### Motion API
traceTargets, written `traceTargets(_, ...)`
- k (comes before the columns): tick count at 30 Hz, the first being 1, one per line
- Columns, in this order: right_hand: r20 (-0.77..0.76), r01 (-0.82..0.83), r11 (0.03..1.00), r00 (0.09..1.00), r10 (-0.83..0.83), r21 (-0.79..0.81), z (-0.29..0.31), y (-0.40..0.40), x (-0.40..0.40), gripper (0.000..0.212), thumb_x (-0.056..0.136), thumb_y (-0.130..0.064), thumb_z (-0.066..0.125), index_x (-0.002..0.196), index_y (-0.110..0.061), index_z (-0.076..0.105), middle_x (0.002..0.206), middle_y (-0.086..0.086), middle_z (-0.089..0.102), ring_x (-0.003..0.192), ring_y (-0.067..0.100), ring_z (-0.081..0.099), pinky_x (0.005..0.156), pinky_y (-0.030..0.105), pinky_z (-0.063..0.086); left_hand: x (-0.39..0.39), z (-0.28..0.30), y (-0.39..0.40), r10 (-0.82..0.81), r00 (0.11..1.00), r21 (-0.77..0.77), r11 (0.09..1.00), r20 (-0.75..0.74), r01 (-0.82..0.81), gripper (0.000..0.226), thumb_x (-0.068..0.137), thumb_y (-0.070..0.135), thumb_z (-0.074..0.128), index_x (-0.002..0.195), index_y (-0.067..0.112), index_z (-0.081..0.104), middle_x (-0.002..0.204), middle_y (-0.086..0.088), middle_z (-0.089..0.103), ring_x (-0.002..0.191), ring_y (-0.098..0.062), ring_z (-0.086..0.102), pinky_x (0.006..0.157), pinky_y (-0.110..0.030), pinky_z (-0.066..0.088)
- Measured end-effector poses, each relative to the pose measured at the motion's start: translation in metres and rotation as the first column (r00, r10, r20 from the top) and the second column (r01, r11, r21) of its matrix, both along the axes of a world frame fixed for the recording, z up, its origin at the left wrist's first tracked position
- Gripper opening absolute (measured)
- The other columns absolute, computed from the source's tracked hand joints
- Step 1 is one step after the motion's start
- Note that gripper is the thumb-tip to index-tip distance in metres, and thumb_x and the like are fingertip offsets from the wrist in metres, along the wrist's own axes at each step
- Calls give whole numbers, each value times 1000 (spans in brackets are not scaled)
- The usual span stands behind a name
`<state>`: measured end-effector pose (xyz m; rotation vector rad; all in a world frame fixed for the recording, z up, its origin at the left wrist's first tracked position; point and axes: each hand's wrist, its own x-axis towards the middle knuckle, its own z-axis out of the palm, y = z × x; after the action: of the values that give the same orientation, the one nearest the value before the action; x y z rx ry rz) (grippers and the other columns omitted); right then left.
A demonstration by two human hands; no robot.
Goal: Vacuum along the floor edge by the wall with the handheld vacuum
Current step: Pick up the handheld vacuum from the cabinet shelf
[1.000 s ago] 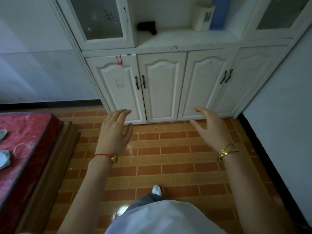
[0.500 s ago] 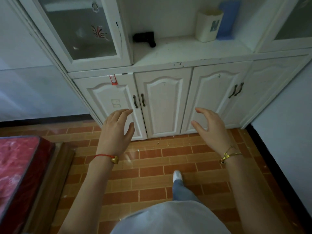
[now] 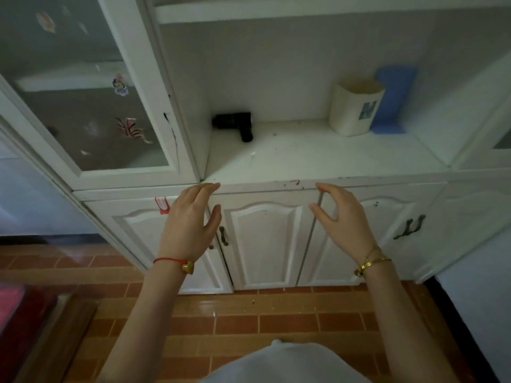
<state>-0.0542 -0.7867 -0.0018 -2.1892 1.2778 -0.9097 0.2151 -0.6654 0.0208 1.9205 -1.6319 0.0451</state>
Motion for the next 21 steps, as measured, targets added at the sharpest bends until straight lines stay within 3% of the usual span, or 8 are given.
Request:
traceTargets(6, 13, -55, 998, 998, 55, -19, 16, -100, 31, 42, 92, -27, 61, 131, -17, 53, 127, -3, 57, 122, 14, 46, 99, 19, 30, 15, 1, -91, 20, 1000, -30, 999, 3, -20, 40, 94, 15, 58, 134, 11, 55, 129, -8, 60, 120, -27, 54, 103, -44, 45)
traceTargets(16, -38, -78, 995, 996, 81, 59, -9, -209, 107, 40, 93, -29, 59, 129, -14, 54, 126, 0, 59, 121, 18, 48, 96, 19, 30, 58, -36, -207, 39, 999, 22, 999, 24, -40, 40, 94, 16, 57, 133, 10, 55, 129, -9, 58, 118, -28, 55, 98, -39, 47)
traceTargets(21, -76, -90, 989, 992, 99, 115, -9, -262, 159, 42, 94, -34, 56, 130, -12, 54, 125, 4, 59, 120, 20, 49, 97, 23, 34, 80, -59, -249, 55, 998, 99, 994, 12, -56, 41, 93, 12, 55, 133, 5, 54, 131, -14, 57, 124, -32, 50, 104, -41, 42)
